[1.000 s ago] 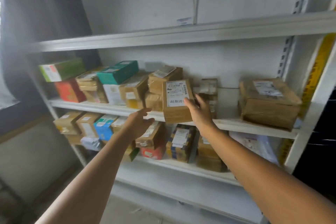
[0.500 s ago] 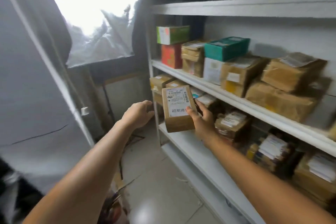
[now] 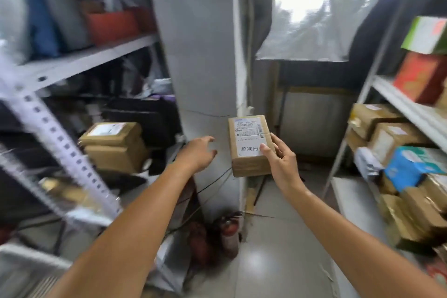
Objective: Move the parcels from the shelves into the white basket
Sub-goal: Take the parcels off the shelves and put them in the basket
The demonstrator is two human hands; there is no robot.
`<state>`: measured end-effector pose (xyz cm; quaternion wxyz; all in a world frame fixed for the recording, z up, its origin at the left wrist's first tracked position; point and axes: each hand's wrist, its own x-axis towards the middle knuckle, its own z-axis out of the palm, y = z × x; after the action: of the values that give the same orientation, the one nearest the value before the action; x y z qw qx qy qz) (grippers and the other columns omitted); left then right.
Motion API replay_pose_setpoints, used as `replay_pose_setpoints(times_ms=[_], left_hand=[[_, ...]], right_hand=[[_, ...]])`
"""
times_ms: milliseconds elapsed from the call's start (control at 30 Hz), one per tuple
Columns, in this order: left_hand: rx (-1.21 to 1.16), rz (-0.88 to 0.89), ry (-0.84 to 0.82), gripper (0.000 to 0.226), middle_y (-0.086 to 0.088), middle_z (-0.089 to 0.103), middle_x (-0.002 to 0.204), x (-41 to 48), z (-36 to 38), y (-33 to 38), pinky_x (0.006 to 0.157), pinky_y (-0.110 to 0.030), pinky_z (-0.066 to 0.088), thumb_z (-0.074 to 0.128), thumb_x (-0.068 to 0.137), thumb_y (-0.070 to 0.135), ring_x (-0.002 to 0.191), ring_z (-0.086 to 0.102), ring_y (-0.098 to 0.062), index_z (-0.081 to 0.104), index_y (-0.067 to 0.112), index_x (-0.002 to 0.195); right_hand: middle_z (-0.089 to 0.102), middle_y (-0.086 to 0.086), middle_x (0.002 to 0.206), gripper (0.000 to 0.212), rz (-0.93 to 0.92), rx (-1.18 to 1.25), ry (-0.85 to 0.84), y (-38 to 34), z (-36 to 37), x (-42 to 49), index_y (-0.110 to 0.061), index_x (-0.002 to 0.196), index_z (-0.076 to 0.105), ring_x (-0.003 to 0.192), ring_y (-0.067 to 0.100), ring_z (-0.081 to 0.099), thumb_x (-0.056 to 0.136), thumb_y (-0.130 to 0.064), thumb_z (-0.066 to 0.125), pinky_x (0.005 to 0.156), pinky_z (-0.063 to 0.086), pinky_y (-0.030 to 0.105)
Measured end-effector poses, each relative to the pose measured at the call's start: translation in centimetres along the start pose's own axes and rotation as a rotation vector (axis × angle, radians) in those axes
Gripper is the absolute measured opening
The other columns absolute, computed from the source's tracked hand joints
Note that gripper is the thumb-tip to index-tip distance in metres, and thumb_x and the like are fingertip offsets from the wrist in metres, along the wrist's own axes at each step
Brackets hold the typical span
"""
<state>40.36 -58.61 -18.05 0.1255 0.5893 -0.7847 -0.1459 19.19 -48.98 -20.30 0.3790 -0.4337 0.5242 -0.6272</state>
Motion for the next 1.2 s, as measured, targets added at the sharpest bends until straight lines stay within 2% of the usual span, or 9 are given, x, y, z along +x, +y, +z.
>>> replay_pose_setpoints(times_ms=[133,300,400,467,567,667,933,1100,1200], left_hand=[[0.051,-0.226,0.048,0.044,-0.008,0.059,0.127,-8.0,-1.0,-5.6,0.089,-0.038,0.048,0.054,0.089,0.036,0.113,0.056,-0.03,0.05,0.027,0.132],[0.054,-0.501,0.106,0.041,-0.013,0.059,0.127,-19.7,-2.4,-13.0,0.09,-0.038,0.048,0.053,0.093,0.029,0.113,0.056,-0.032,0.051,0.014,0.131],[0.06,-0.67,0.086,0.042,-0.009,0.063,0.119,-26.8,-3.2,-17.5,0.073,-0.037,0.052,0.05,0.095,0.033,0.098,0.062,-0.029,0.046,0.021,0.136],[0.044,-0.77,0.102,0.043,-0.008,0.064,0.116,-31.2,-3.5,-20.3,0.065,-0.034,0.05,0.05,0.095,0.034,0.093,0.062,-0.028,0.044,0.024,0.137],[0.028,-0.877,0.152,0.043,-0.005,0.06,0.128,-36.8,-3.5,-24.5,0.086,-0.039,0.052,0.053,0.093,0.036,0.11,0.058,-0.027,0.048,0.025,0.135],[-0.026,-0.984,0.158,0.049,-0.004,0.052,0.139,-40.6,-3.3,-29.2,0.097,-0.037,0.045,0.053,0.094,0.038,0.125,0.049,-0.026,0.044,0.021,0.139],[-0.124,-1.11,0.21,0.045,-0.005,0.055,0.134,-45.3,-2.1,-41.2,0.09,-0.036,0.049,0.048,0.095,0.034,0.117,0.054,-0.025,0.045,0.023,0.138],[-0.166,-1.175,0.175,0.047,-0.004,0.051,0.14,-45.2,0.4,-48.3,0.094,-0.039,0.049,0.047,0.097,0.034,0.122,0.052,-0.024,0.041,0.021,0.142],[-0.203,-1.226,0.161,0.049,-0.003,0.05,0.141,-44.4,2.8,-52.5,0.094,-0.039,0.049,0.048,0.096,0.033,0.123,0.051,-0.023,0.039,0.021,0.143]], right_hand=[[0.068,-0.005,0.12,0.045,0.061,0.012,-0.231,1.3,4.1,-2.5,-0.025,0.135,0.054,0.105,0.006,0.065,0.091,-0.02,0.065,0.091,0.051,0.027],[0.071,-0.019,0.108,0.036,0.108,0.036,-0.487,2.3,11.5,-7.7,-0.039,0.124,0.057,0.098,-0.003,0.066,0.092,-0.025,0.065,0.077,0.053,0.016],[0.07,-0.026,0.101,0.03,0.121,0.016,-0.622,3.1,16.5,-11.4,-0.05,0.108,0.06,0.095,-0.007,0.065,0.091,-0.026,0.065,0.073,0.05,0.011],[0.07,-0.023,0.106,0.028,0.136,-0.005,-0.719,4.1,19.8,-14.1,-0.049,0.108,0.062,0.1,-0.002,0.064,0.091,-0.026,0.065,0.081,0.05,0.017],[0.067,-0.03,0.107,0.03,0.159,-0.011,-0.857,5.8,25.2,-18.0,-0.055,0.105,0.063,0.104,-0.003,0.062,0.091,-0.028,0.064,0.082,0.048,0.019],[0.067,-0.02,0.115,0.033,0.221,-0.015,-0.93,7.7,30.8,-21.3,-0.041,0.122,0.061,0.11,0.006,0.061,0.091,-0.03,0.065,0.084,0.051,0.022],[0.063,-0.019,0.113,0.038,0.329,-0.088,-1.032,13.7,43.6,-26.4,-0.037,0.128,0.055,0.09,-0.011,0.062,0.092,-0.026,0.063,0.062,0.05,0.011],[0.06,-0.015,0.121,0.04,0.397,-0.14,-1.114,18.8,51.1,-26.7,-0.04,0.129,0.05,0.105,0.0,0.059,0.093,-0.028,0.063,0.083,0.054,0.026],[0.059,-0.025,0.115,0.042,0.429,-0.167,-1.171,22.7,56.3,-26.2,-0.038,0.132,0.049,0.093,-0.015,0.059,0.093,-0.028,0.062,0.069,0.05,0.01]])
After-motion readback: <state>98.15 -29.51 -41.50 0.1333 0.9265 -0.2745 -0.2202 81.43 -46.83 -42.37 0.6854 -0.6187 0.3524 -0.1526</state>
